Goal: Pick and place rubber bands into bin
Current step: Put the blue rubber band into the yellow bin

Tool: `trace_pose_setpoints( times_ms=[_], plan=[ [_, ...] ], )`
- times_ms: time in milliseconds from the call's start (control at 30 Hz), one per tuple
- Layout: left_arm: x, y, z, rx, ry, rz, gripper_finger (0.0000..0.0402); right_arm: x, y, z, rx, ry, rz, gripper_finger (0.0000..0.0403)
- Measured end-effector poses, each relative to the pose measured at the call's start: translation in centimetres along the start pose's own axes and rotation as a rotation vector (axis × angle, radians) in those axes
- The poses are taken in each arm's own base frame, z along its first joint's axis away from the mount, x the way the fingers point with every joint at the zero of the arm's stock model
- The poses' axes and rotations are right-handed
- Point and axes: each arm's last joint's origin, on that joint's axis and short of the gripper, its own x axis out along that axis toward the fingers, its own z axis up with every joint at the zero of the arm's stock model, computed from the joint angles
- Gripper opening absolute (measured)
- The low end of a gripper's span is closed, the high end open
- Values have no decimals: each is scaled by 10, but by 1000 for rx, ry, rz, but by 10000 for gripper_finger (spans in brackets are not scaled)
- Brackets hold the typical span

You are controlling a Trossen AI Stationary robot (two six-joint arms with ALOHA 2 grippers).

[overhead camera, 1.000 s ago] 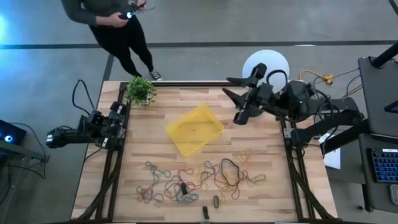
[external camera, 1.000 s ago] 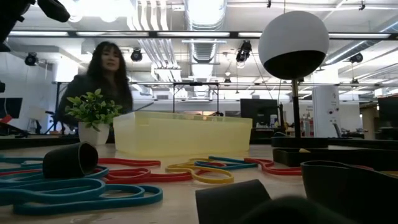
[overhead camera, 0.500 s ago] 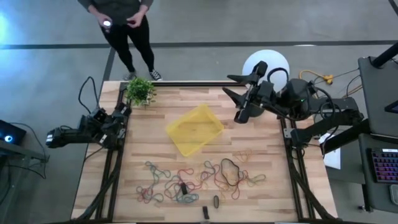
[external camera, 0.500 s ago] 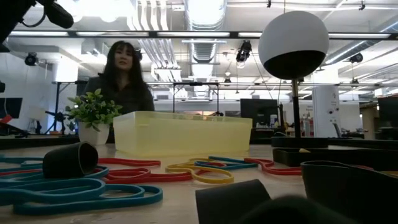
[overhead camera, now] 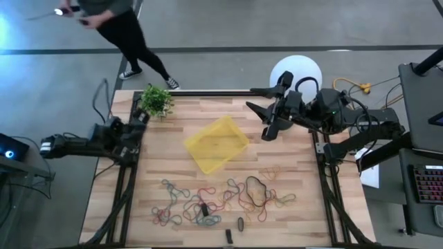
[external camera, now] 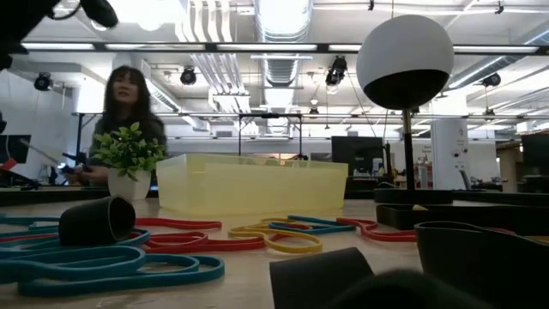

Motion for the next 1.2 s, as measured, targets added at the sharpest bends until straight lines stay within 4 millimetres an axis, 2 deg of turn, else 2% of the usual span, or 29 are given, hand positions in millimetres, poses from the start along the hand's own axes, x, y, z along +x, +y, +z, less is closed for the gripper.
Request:
trace_pose_setpoints(
  times_ms=[67, 133, 300, 533, 633, 800, 967, 1200],
  plan=[
    [7, 0, 6, 36, -30, 26, 112, -1, 0, 0, 10, 7, 2, 164],
    [18, 1, 6, 11, 24, 45, 112, -2, 0, -1, 19, 27, 10, 163],
    [47, 4, -6, -85, 287, 49, 112, -5, 2, -7, 47, 100, 33, 162],
    [87, 5, -29, -260, 614, -73, 111, -14, 4, -14, 108, 202, 148, 157],
    [89, 7, -45, -329, 841, -25, 111, -20, 5, -19, 143, 281, 192, 154],
    [89, 0, -66, -420, 1114, 6, 111, -26, 10, -27, 199, 386, 287, 150],
    [89, -18, -84, -489, 1199, -47, 111, -30, 17, -31, 198, 447, 326, 150],
    [77, -50, -125, -513, 1391, -89, 111, -33, 19, -35, 164, 490, 344, 142]
  ],
)
